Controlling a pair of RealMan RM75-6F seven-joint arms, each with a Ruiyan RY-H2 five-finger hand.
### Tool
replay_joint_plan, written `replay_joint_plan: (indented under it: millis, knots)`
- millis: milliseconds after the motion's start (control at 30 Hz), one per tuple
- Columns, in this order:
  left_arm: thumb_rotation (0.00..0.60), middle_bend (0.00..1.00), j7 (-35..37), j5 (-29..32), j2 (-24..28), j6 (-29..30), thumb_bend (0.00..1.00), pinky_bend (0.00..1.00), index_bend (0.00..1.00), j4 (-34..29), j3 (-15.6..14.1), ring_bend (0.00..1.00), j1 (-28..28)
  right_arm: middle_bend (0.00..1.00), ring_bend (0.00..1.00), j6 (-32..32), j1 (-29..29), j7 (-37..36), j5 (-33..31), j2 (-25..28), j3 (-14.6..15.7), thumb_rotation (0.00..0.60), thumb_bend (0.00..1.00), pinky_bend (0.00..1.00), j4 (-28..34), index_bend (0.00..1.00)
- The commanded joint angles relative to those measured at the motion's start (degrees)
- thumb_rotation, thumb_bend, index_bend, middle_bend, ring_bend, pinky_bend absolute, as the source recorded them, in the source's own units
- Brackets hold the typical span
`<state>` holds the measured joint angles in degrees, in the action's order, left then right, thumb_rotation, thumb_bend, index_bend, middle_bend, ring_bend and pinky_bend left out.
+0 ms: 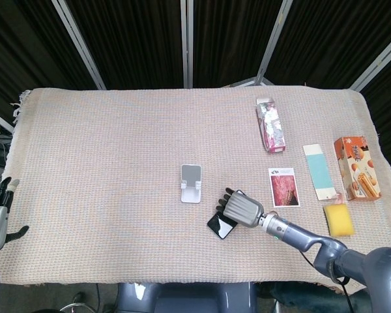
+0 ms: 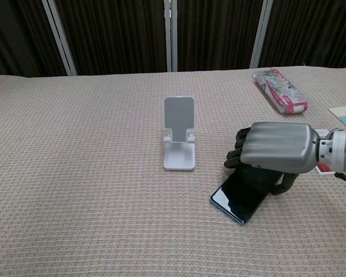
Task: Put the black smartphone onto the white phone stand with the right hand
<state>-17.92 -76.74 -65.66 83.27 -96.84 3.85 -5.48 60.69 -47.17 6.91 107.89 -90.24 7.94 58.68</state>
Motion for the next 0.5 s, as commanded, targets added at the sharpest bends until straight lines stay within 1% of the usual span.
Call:
replay_joint_plan:
  millis: [33, 133, 333, 433, 500]
  knots:
    - [0.600, 0.00, 0.2, -0.3, 0.1, 0.2, 0.00, 0.00, 0.00, -0.1, -0.1, 0.00, 0.1, 0.52, 0.41, 2.8, 0.4, 0.5, 1.2, 1.0, 0.1, 0.600, 0.11, 0.30, 0.1, 0.46]
    - [0.600, 0.00, 0.5, -0.7, 0.4, 0.4, 0.00, 0.00, 0.00, -0.4, -0.2, 0.00, 0.2, 0.52, 0.41, 4.8, 0.6, 1.8, 1.9, 2.3, -0.1, 0.600, 0.11, 0.30, 1.3, 0.46]
    - [0.600, 0.00, 1.7, -1.6, 1.1, 1.1, 0.00, 0.00, 0.00, -1.0, -0.4, 0.00, 0.5, 0.52, 0.41, 7.9, 0.6, 5.8, 2.6, 6.0, -1.6, 0.600, 0.10, 0.30, 6.6, 0.46]
    - [0.600, 0.00, 2.2, -2.0, 1.4, 1.4, 0.00, 0.00, 0.00, -1.2, -0.5, 0.00, 0.7, 0.52, 0.41, 8.9, -0.2, 9.7, 3.3, 7.8, -3.3, 0.600, 0.10, 0.30, 9.2, 0.46]
    - [0.600, 0.00, 2.5, -2.1, 1.6, 1.5, 0.00, 0.00, 0.00, -1.3, -0.5, 0.00, 0.8, 0.52, 0.41, 9.3, -1.1, 13.8, 3.7, 8.8, -5.3, 0.600, 0.10, 0.30, 11.2, 0.46]
